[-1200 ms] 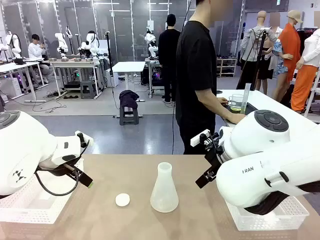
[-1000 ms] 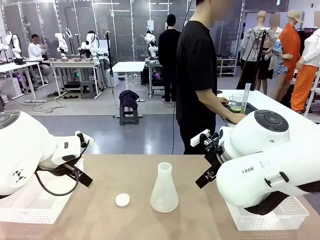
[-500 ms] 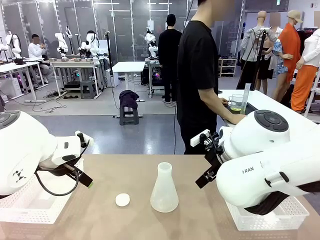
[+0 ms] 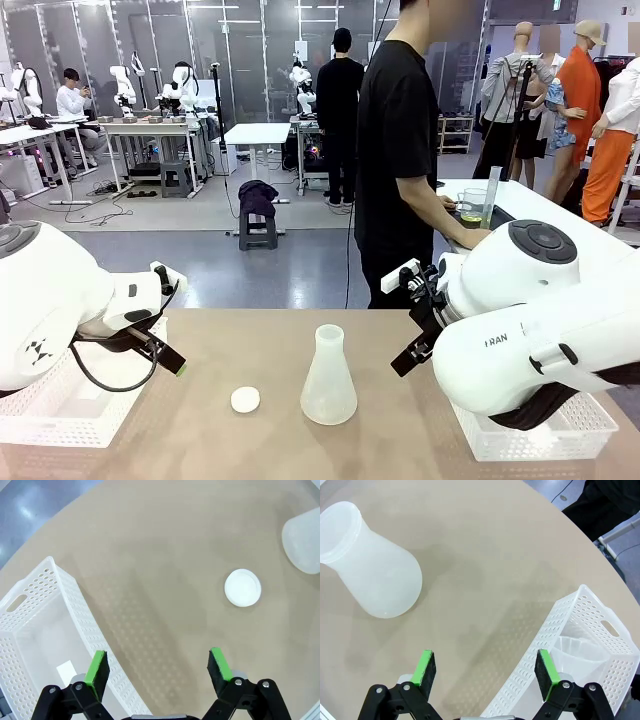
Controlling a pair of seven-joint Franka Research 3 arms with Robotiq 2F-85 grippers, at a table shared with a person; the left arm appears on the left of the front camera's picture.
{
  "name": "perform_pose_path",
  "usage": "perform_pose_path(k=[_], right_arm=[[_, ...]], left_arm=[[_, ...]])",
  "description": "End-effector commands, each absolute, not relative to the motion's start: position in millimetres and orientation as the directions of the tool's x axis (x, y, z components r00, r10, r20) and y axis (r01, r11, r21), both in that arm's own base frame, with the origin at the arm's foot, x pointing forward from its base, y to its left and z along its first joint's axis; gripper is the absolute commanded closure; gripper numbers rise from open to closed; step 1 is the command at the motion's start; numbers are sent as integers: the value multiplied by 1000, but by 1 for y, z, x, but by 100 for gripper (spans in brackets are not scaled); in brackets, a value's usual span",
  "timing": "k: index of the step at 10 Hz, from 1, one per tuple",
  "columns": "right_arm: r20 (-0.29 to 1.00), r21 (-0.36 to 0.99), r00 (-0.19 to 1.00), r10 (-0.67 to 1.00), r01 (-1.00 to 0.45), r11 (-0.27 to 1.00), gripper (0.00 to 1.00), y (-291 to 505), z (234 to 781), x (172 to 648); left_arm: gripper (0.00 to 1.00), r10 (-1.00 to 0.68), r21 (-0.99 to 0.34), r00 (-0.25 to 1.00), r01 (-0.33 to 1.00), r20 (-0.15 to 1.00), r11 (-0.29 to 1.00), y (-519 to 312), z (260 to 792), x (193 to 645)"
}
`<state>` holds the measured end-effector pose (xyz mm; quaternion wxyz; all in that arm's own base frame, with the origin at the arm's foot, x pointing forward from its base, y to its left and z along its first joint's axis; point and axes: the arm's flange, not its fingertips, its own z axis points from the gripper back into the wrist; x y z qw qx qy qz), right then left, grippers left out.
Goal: Prepare the solutions needed for the experiment.
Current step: Pick up the Plastic Funnel and insert it into the Big flask.
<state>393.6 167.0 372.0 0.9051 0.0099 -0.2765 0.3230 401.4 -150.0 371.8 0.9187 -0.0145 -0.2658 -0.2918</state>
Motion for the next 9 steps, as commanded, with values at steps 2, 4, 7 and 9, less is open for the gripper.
perform_pose_path(k=[2,4,7,9], right_arm=[[507,-159,640,577,-589,792,0,167,372,394],[507,-159,640,577,-589,792,0,167,372,394],[507,-161,638,579,-590,791,0,167,372,394],[522,-200,643,561,-546,813,0,169,404,384]], left_arm=[[0,-528,128,688,544,497,829,-150,372,401],[0,-528,128,688,544,497,829,-150,372,401],[0,-528,128,688,544,497,829,-150,372,401],[0,-507,127,670,531,542,838,-146,401,395]])
